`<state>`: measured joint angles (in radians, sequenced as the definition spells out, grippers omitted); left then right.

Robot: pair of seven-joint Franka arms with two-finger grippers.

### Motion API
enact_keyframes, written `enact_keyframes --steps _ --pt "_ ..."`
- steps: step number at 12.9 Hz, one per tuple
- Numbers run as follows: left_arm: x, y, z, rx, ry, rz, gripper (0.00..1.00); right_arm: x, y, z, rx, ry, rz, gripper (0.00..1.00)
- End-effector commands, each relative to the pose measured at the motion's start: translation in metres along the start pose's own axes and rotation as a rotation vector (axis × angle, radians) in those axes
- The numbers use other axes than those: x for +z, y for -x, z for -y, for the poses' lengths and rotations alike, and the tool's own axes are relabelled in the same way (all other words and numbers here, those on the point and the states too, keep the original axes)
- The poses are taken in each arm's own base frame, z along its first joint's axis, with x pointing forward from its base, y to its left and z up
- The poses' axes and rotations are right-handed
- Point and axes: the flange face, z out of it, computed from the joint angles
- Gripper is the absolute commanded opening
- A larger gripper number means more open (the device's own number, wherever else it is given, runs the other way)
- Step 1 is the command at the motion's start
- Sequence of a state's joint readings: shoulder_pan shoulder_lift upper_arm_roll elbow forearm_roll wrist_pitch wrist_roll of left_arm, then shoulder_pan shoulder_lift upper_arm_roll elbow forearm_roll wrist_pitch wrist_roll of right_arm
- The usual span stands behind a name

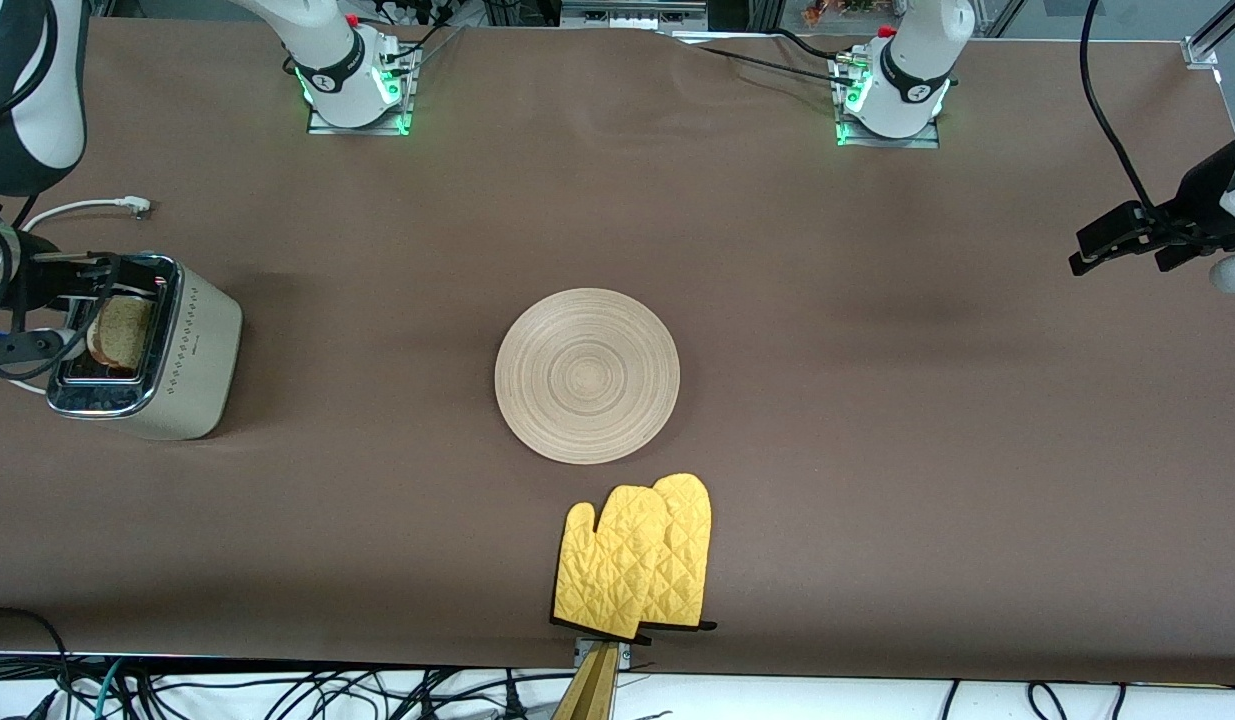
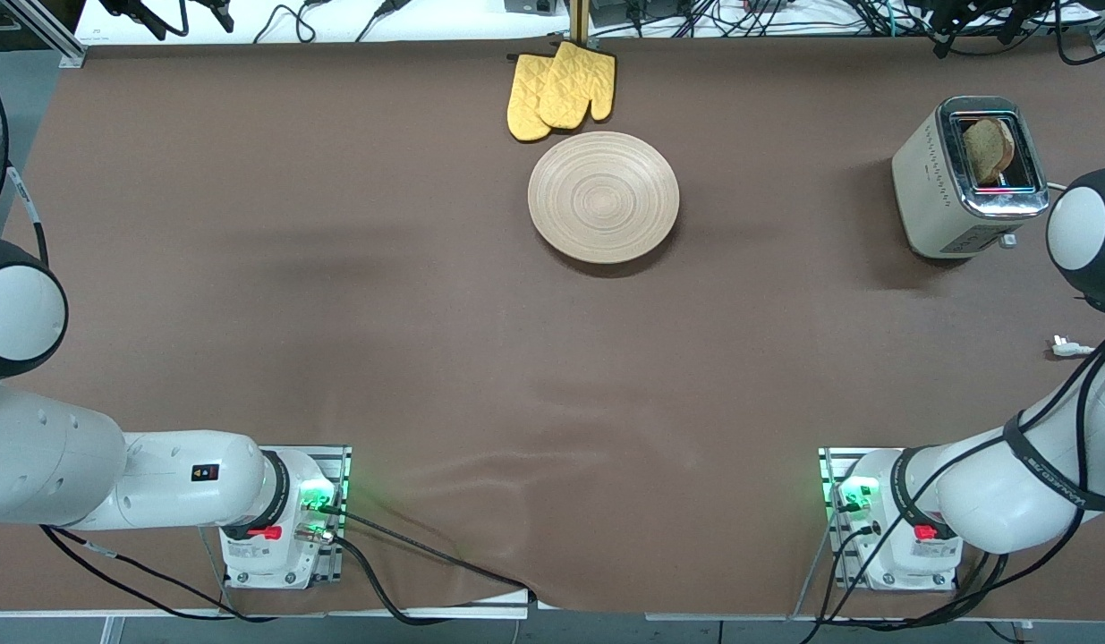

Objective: Move plate and put bread in toaster

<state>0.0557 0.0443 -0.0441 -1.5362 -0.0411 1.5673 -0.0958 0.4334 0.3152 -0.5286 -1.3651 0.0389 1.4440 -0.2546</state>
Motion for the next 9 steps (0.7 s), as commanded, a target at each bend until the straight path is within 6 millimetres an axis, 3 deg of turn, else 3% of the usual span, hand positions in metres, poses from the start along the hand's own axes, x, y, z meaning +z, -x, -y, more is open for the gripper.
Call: enact_keyframes --steps 1,7,9 --pt "-0.007 -0.003 0.001 -0.010 0.005 -0.010 1.00 -0.005 0.000 0.001 0.002 -0.101 -0.015 1.00" --pt "-0.007 -0.003 0.001 -0.010 0.005 -0.011 1.00 -0.009 -0.004 0.013 -0.020 -0.153 -0.048 1.00" --pt "-0.007 -0.003 0.001 -0.010 0.005 -0.011 1.00 -0.025 0.007 0.005 -0.034 -0.149 -0.087 1.00"
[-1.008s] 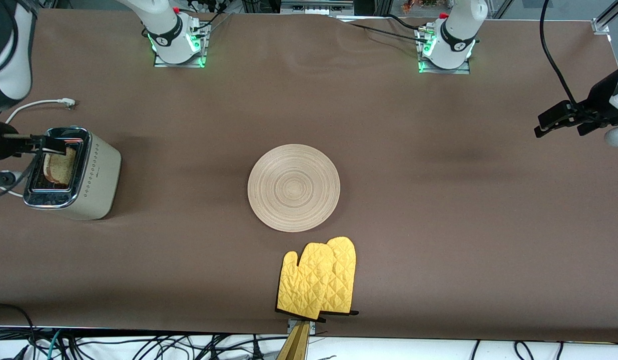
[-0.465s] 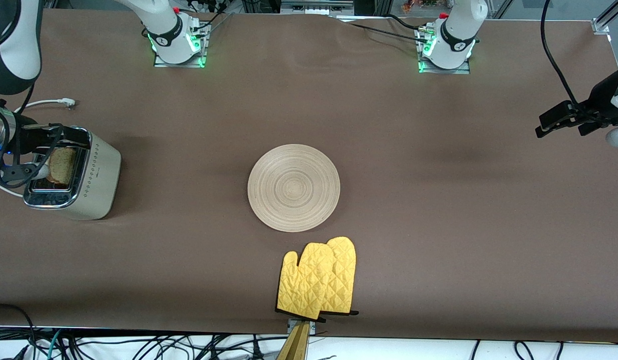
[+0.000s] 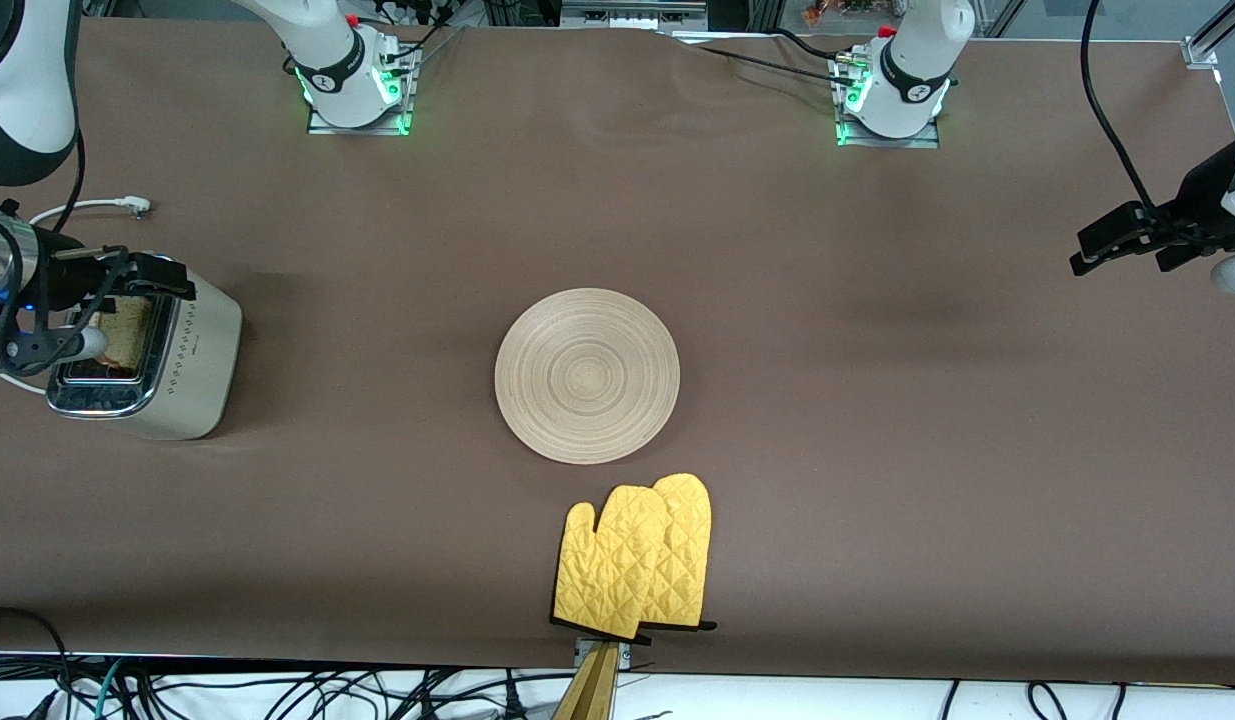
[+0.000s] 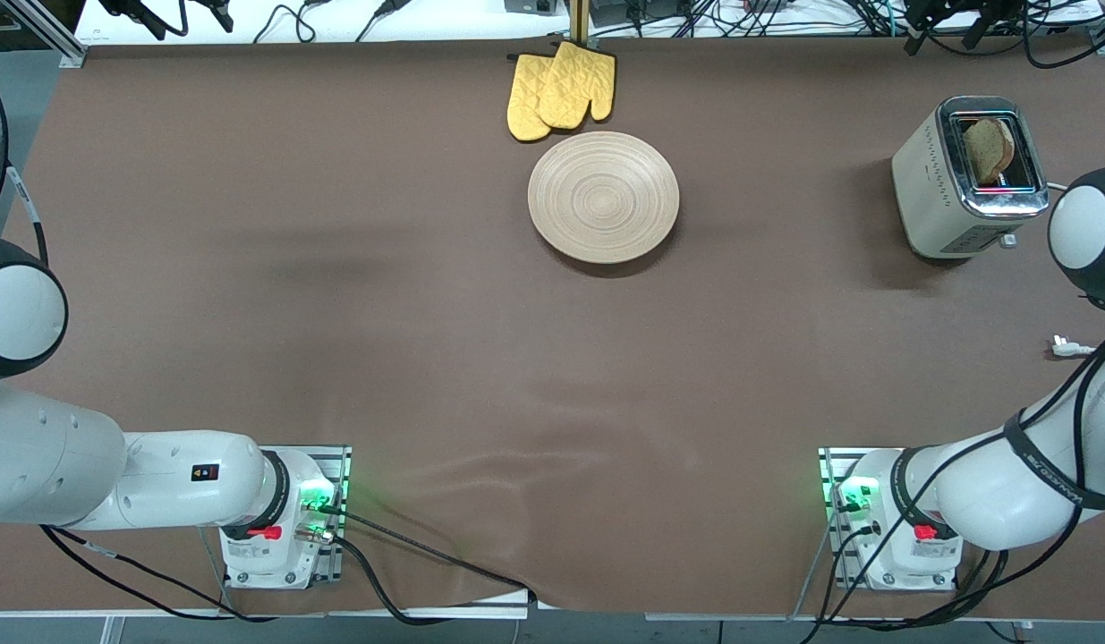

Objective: Move plate and put bread in toaster

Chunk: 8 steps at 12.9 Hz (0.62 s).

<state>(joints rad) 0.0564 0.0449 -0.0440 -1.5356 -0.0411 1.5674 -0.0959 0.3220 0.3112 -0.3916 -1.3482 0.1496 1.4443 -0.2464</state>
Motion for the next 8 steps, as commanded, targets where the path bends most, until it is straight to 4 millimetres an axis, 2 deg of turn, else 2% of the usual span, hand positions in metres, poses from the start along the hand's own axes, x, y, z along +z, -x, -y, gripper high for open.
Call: enact_keyframes --steps 1,2,4,6,8 --pt "-0.007 -0.003 0.001 -0.009 0.005 -0.011 1.00 -0.040 0.023 -0.018 0.010 0.014 -0.089 1.00" --pt "-0.007 -0.003 0.001 -0.009 0.005 -0.011 1.00 -0.047 0.029 -0.033 0.030 0.016 -0.122 1.00" --pt "-0.007 -0.003 0.001 -0.009 0.005 -0.011 1.00 -0.066 0.054 -0.044 0.044 0.001 -0.162 1.00" --pt "-0.007 -0.003 0.003 -0.012 0.004 -0.011 1.00 -0.076 0.066 -0.035 0.032 0.037 -0.176 1.00" --pt "-0.008 -0.003 0.004 -0.015 0.004 -0.013 1.00 -0.080 0.068 -0.030 0.020 0.111 -0.166 1.00"
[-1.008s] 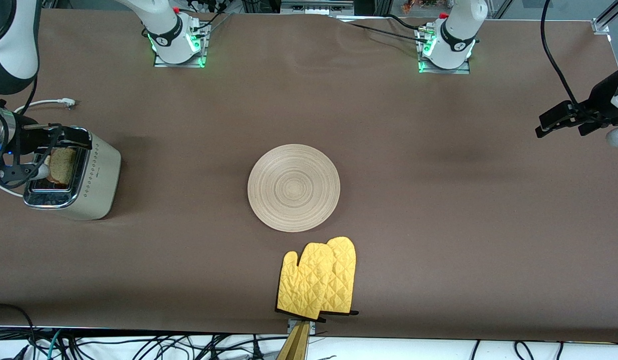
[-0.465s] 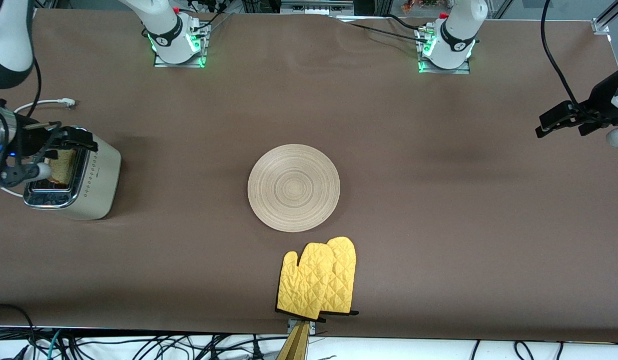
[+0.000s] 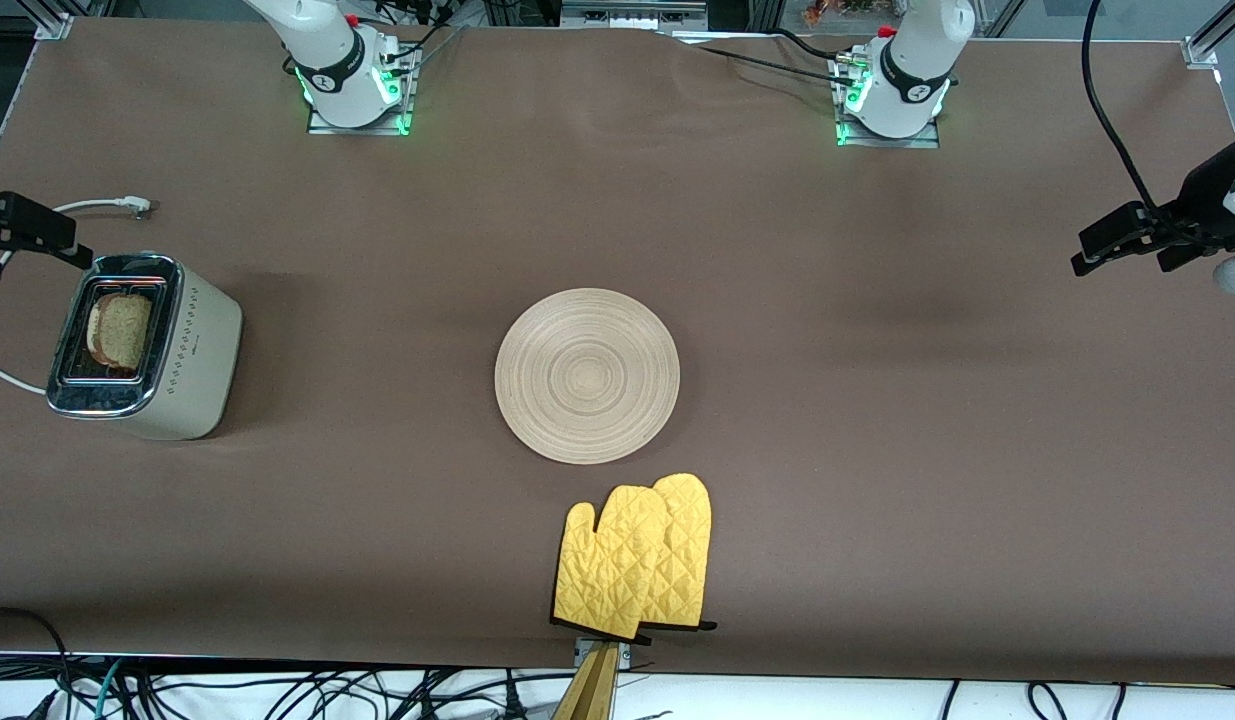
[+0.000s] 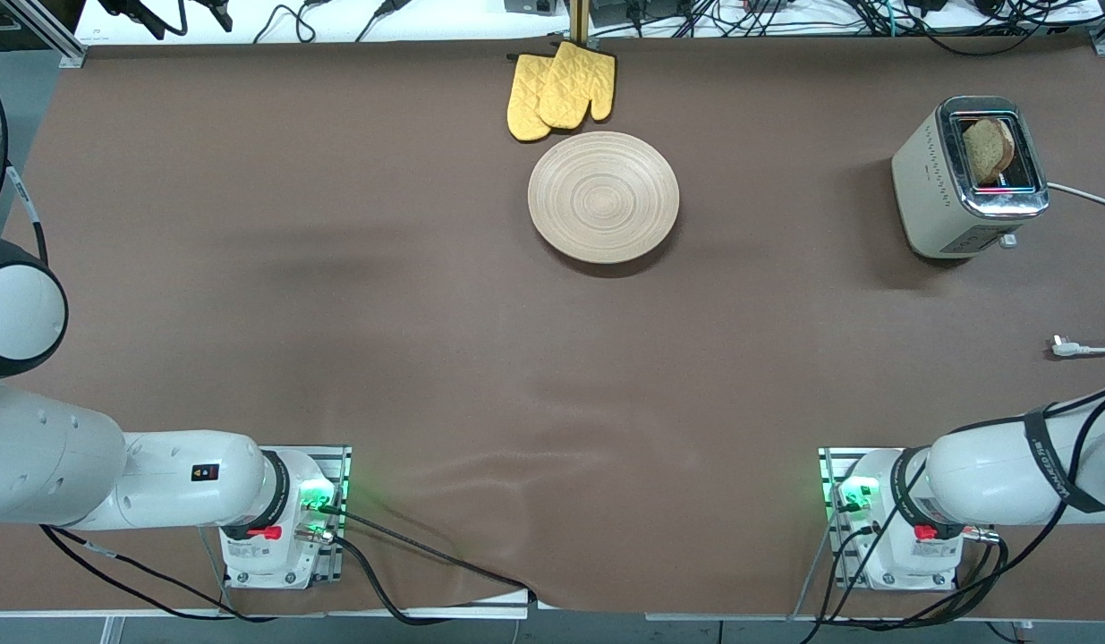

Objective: Move plate and put bread in toaster

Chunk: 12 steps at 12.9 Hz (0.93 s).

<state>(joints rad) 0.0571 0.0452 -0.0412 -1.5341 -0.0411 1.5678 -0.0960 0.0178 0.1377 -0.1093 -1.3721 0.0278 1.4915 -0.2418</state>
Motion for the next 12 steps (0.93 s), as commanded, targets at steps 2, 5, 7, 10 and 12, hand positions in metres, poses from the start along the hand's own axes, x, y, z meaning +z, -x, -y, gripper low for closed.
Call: enact_keyframes --steps 2,5,7,10,12 --pt "-0.007 -0.003 0.003 -0.010 0.004 -0.011 1.00 0.002 0.016 0.005 0.048 0.048 0.019 1.00" --pt "-0.007 -0.003 0.003 -0.010 0.004 -0.011 1.00 0.000 0.021 0.013 0.110 0.051 0.023 1.00" --pt "-0.007 -0.003 0.003 -0.010 0.004 -0.011 1.00 0.000 0.020 0.021 0.093 0.046 0.024 1.00" --pt "-0.007 -0.003 0.003 -0.010 0.002 -0.012 1.00 0.011 0.012 0.018 0.082 0.048 0.043 1.00" --pt "-0.006 -0.003 0.003 -0.003 0.000 -0.010 1.00 0.012 0.012 0.016 0.102 0.048 0.044 1.00"
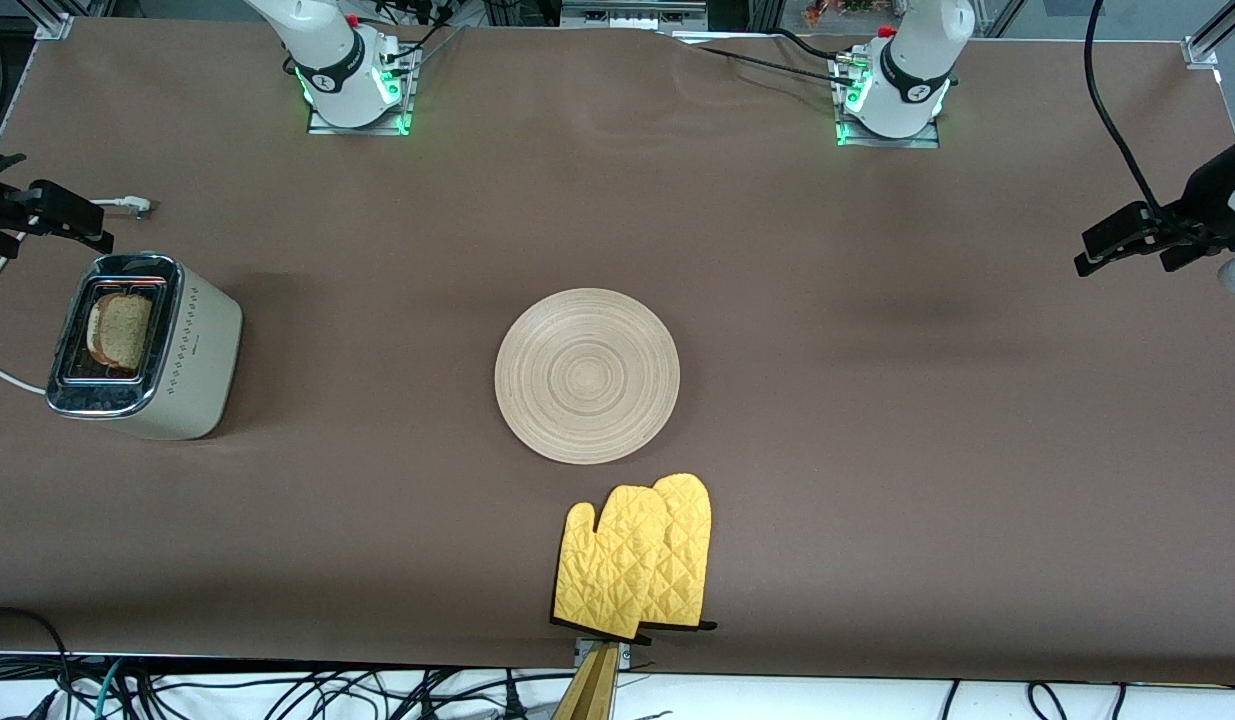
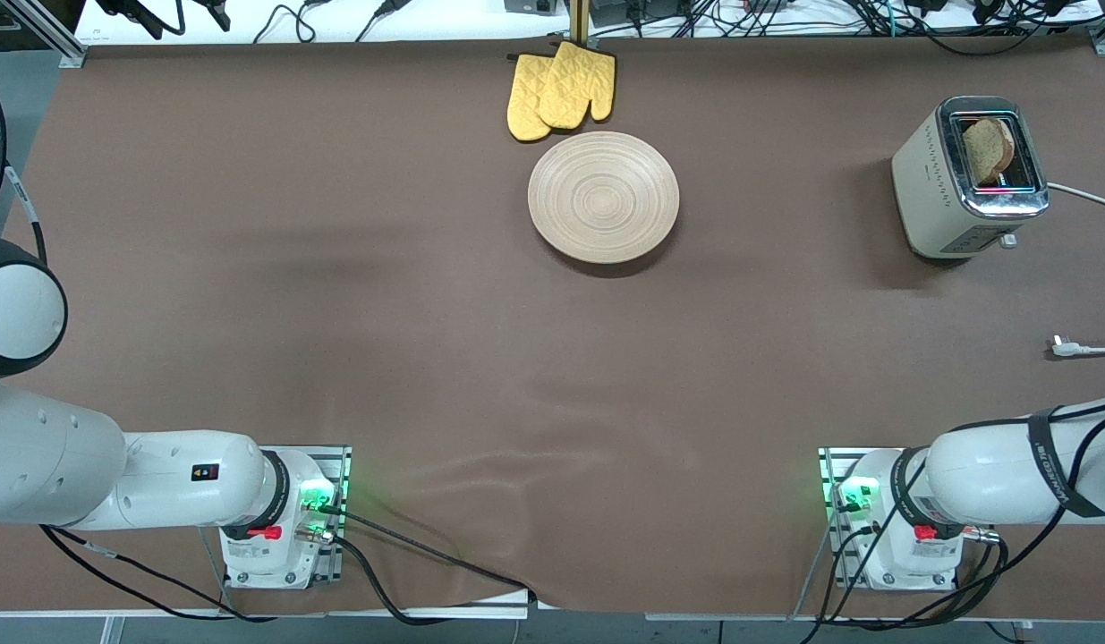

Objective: Move plate and put bread in toaster

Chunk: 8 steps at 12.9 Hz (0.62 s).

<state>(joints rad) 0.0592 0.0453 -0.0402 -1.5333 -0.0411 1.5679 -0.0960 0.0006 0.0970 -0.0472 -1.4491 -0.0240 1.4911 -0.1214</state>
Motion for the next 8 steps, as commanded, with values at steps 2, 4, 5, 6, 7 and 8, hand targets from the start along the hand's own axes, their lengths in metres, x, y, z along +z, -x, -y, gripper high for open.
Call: enact_keyframes --steps 2,4,5,6,7,8 --pt "0.005 -0.008 -0.002 0.004 0.001 0.012 1.00 0.007 -0.003 -0.002 0.023 0.007 0.010 1.00" --pt "0.014 -0.010 -0.006 0.010 -0.001 0.034 1.00 0.007 -0.003 0.001 0.018 0.006 0.012 1.00" --pt "0.014 -0.010 -0.005 0.010 0.000 0.034 1.00 0.007 -0.003 0.001 0.018 0.006 0.012 1.00" --pt "0.015 -0.011 -0.004 0.008 -0.001 0.036 1.00 0.007 -0.003 0.001 0.018 0.004 0.010 1.00" --pt "0.015 -0.011 -0.004 0.010 -0.001 0.036 1.00 0.008 -0.003 0.001 0.018 0.003 0.011 1.00" --pt "0.015 -0.011 -0.003 0.007 -0.001 0.036 1.00 0.007 -0.004 0.002 0.017 0.003 0.010 1.00"
